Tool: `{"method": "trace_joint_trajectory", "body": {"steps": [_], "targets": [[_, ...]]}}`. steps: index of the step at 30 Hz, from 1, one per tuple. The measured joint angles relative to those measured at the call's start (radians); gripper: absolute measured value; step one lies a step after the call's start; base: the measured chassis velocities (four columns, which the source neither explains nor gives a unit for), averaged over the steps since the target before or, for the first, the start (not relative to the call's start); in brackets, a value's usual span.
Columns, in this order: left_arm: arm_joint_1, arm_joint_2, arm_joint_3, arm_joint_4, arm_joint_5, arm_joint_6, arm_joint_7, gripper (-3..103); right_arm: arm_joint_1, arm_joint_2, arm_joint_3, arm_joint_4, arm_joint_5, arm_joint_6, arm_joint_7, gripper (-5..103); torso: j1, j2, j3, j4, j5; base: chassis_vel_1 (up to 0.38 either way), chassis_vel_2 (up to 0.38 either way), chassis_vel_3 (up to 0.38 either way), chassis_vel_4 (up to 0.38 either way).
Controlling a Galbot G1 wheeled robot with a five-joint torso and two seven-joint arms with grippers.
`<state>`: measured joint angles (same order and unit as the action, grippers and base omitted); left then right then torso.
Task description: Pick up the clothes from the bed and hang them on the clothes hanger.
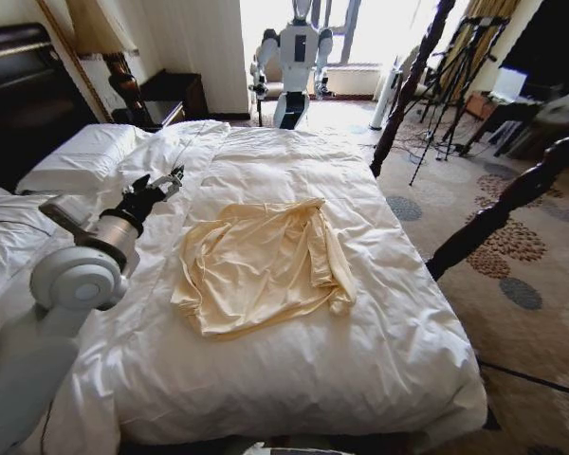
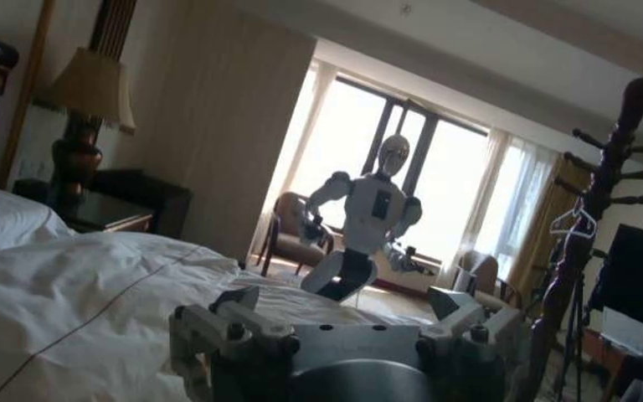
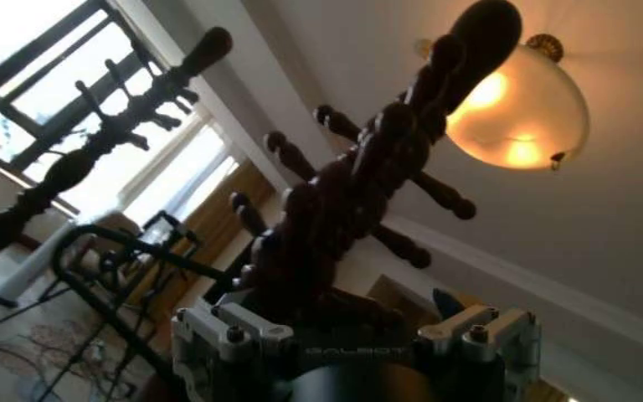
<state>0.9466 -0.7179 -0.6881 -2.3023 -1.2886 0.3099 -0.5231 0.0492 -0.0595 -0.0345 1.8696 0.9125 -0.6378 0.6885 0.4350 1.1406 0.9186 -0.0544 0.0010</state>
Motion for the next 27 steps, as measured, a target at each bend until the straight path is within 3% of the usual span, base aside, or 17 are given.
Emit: {"method": "trace_joint_trajectory", "body": {"steps": [3, 4, 5, 7, 11, 15, 17, 27], "targets": [[0.011, -0.012, -0.005, -0.004, 0.013, 0.006, 0.015, 100, 0.065, -0.063, -0.025, -0.073, 0.044, -0.005, 0.014, 100, 0.000, 0.000, 0.000, -0.0001, -0.0022, 0.000, 0.000, 0.000, 0.000], [0.010, -0.019, -0.001, -0.003, 0.019, 0.007, 0.020, 100, 0.080, -0.077, -0.031, -0.090, 0.100, -0.009, 0.016, 100, -0.001, 0.000, 0.000, -0.0003, -0.0020, 0.000, 0.000, 0.000, 0.000], [0.010, -0.019, -0.001, -0.003, 0.019, 0.007, 0.020, 100, 0.080, -0.077, -0.031, -0.090, 0.100, -0.009, 0.016, 100, -0.001, 0.000, 0.000, -0.0003, -0.0020, 0.000, 0.000, 0.000, 0.000], [-0.001, -0.032, 0.021, -0.001, 0.024, 0.011, 0.026, 100, 0.085, -0.083, -0.034, -0.118, 0.229, -0.011, 0.024, 100, -0.001, 0.000, 0.000, -0.0002, -0.0010, 0.000, 0.000, 0.000, 0.000], [-0.007, -0.042, 0.037, 0.000, 0.031, 0.019, 0.038, 100, 0.059, -0.061, -0.033, -0.185, 0.340, 0.012, 0.018, 100, 0.000, 0.000, 0.000, 0.0003, -0.0012, 0.000, 0.000, 0.000, 0.000], [-0.005, -0.041, 0.037, 0.002, 0.035, 0.022, 0.046, 100, 0.030, -0.041, -0.023, -0.256, 0.357, 0.045, -0.037, 100, 0.000, 0.000, 0.000, 0.0008, -0.0012, 0.000, 0.000, 0.000, 0.000], [0.002, -0.033, 0.033, 0.006, 0.044, 0.023, 0.054, 100, -0.004, -0.012, -0.007, -0.329, 0.357, 0.089, -0.135, 100, 0.000, 0.000, 0.000, -0.0002, -0.0012, 0.000, 0.000, 0.000, 0.000], [0.004, -0.020, 0.035, 0.016, 0.052, 0.031, 0.081, 100, -0.023, 0.099, -0.005, -0.364, 0.284, 0.163, -0.192, 102, 0.000, 0.000, 0.000, 0.0005, -0.0017, 0.000, 0.000, 0.000, 0.000]]}}
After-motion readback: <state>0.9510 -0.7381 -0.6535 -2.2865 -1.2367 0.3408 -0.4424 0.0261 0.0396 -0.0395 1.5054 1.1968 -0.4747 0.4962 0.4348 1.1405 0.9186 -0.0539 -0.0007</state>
